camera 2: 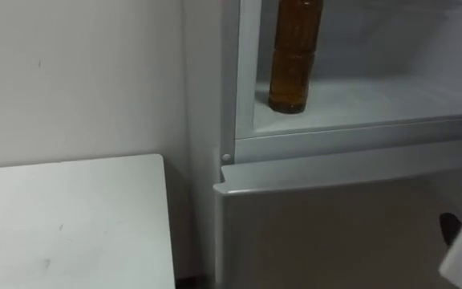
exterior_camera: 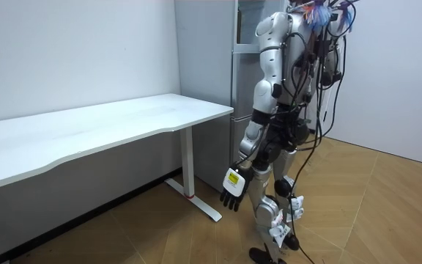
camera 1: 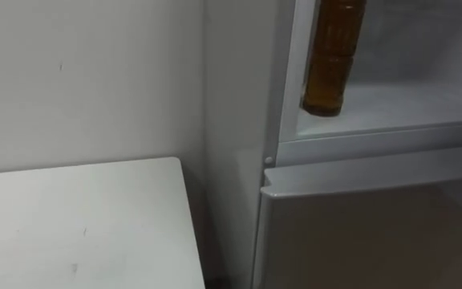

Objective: Put the bottle in the upper fridge

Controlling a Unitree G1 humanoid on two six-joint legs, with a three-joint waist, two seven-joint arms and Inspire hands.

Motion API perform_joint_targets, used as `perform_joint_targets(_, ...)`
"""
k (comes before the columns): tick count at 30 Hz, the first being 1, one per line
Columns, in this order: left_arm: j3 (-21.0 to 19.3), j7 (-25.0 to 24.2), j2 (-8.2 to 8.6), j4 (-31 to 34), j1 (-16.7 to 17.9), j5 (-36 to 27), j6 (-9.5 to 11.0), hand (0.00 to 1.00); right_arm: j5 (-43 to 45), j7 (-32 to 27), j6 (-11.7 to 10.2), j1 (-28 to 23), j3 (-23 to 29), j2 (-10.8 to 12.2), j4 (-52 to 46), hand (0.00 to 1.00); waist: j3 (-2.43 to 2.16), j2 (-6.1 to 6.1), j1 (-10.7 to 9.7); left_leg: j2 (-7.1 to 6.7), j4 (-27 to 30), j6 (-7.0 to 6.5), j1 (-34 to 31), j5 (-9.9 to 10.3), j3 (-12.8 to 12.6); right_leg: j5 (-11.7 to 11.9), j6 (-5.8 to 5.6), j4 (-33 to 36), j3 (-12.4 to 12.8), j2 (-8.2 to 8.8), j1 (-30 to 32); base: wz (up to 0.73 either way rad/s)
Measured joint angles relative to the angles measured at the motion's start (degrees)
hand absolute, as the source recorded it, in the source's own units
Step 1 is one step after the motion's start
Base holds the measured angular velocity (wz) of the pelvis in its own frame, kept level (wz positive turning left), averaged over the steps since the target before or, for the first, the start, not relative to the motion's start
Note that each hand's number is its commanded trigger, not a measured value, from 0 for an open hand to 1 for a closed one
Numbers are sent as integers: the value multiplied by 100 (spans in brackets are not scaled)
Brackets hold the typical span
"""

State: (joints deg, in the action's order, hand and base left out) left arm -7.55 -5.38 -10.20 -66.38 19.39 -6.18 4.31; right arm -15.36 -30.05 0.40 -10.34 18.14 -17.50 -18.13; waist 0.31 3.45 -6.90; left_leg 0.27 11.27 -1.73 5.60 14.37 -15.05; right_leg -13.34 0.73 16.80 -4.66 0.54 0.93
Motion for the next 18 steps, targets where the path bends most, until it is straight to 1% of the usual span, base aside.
perform_joint_targets(3, 16, 0, -16, -15, -59, -3, 0, 0, -8, 23, 14, 0, -52, 2, -108, 0, 6, 11, 50, 4, 1, 0, -25, 0, 1, 3, 4, -7, -13, 2, 14, 0)
perform_joint_targets(7, 113, -3, -57, -18, -163, 5, -12, 0, -8, 151, 27, 0, -95, 2, -215, 0, 0, 1, 92, 5, 10, 0, -110, 0, 2, 11, 10, -4, -22, 6, 60, 0)
perform_joint_targets(9, 144, -1, -58, -17, -176, 7, -15, 0, -8, 230, 36, 0, -113, 2, -253, 0, -7, -10, 111, 8, 10, 0, -113, 0, 3, 12, 11, -3, -29, 7, 61, 0)
perform_joint_targets(11, 228, 3, -60, -12, -207, 2, -18, 0, -8, 316, 38, 0, -129, 1, -300, 0, -28, -43, 143, 16, 14, 0, -137, 0, 4, 17, 14, -11, -51, 6, 56, 5)
perform_joint_targets(12, 238, 3, -60, -11, -217, 0, -19, 0, -8, 334, 38, 0, -133, 1, -308, 0, -31, -48, 164, 20, 16, 0, -139, 0, 4, 19, 16, -14, -57, 4, 55, 0)
perform_joint_targets(13, 343, 7, -84, -8, -234, -2, -19, 0, -7, 340, 38, 1, -172, 0, -314, 0, -41, -66, 228, 29, 22, 0, -129, 0, 4, 28, 28, -23, -50, -4, 49, -3)
perform_joint_targets(14, 413, 14, -103, -4, -245, -3, -19, 0, -4, 340, 37, 10, -251, -3, -320, 0, -37, -59, 263, 38, 23, 0, -105, 0, 11, 32, 34, -40, -52, -12, 20, -4)
perform_joint_targets(15, 455, 18, -116, -5, -245, -2, -19, 0, 2, 339, 35, 12, -296, -3, -321, 0, -41, -64, 266, 46, 24, 1, -91, 0, 17, 36, 39, -62, -56, -17, 4, 0)
perform_joint_targets(16, 512, 27, -124, -5, -248, -2, -19, 0, 14, 341, 26, 18, -388, -2, -329, 0, -54, -81, 288, 70, 24, 1, -75, 0, 24, 59, 48, -123, -54, -38, -20, 0)
perform_joint_targets(18, 554, 38, -136, -13, -282, 2, -18, 0, 22, 357, -6, 36, -503, -3, -359, 0, -59, -94, 326, 107, 24, 3, -74, 0, 33, 69, 61, -126, -52, -55, -46, -8)
